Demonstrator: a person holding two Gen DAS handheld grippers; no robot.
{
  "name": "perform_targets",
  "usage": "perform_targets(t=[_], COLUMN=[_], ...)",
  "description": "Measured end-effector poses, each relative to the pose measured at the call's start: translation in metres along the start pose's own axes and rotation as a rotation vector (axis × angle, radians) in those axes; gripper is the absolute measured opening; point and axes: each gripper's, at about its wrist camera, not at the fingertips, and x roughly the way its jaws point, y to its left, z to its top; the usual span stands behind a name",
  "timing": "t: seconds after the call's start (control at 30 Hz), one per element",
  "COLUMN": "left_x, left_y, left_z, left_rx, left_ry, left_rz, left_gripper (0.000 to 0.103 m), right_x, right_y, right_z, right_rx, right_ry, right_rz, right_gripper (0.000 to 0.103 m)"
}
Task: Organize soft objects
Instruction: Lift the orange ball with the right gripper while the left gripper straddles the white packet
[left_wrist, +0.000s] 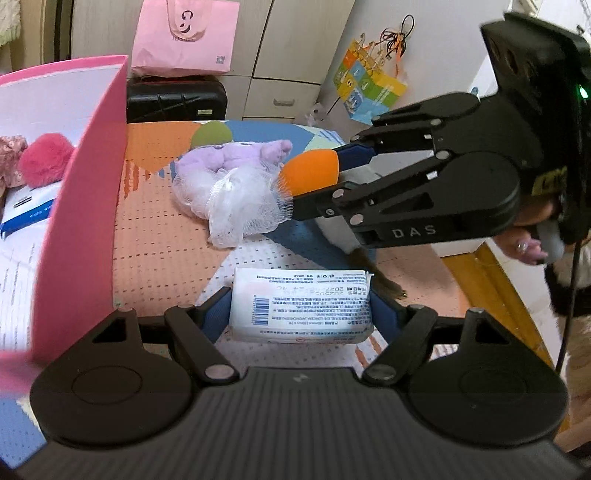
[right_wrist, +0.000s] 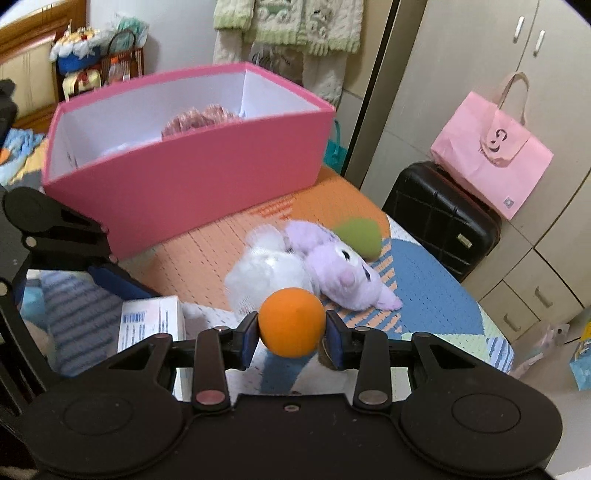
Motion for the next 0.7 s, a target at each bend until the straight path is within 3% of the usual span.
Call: perform_targets(t=[0.27, 0.43, 0.7], left_x=[-0.026, -0.034, -0.064], left_y=[0.002, 0.005, 0.008], left_z=[-0.011, -0.02, -0.039], left_rx=[0.026, 0.021, 0.034], left_ry=[-0.021, -0.019, -0.011], left_rz=[0.025, 0.026, 0.029], left_gripper=[0.078, 0.078, 0.078], right_x=[-0.025, -0.039, -0.054], right_y=[0.029, 0.047, 0.069], right_z=[-0.002, -0.01, -0.027], right_rx=[-0.005, 0.025, 0.142], right_ry=[-0.061, -0.064, -0.034], right_rz=[0.01, 0.014, 0.097], right_gripper=[0.043, 0.043, 0.043])
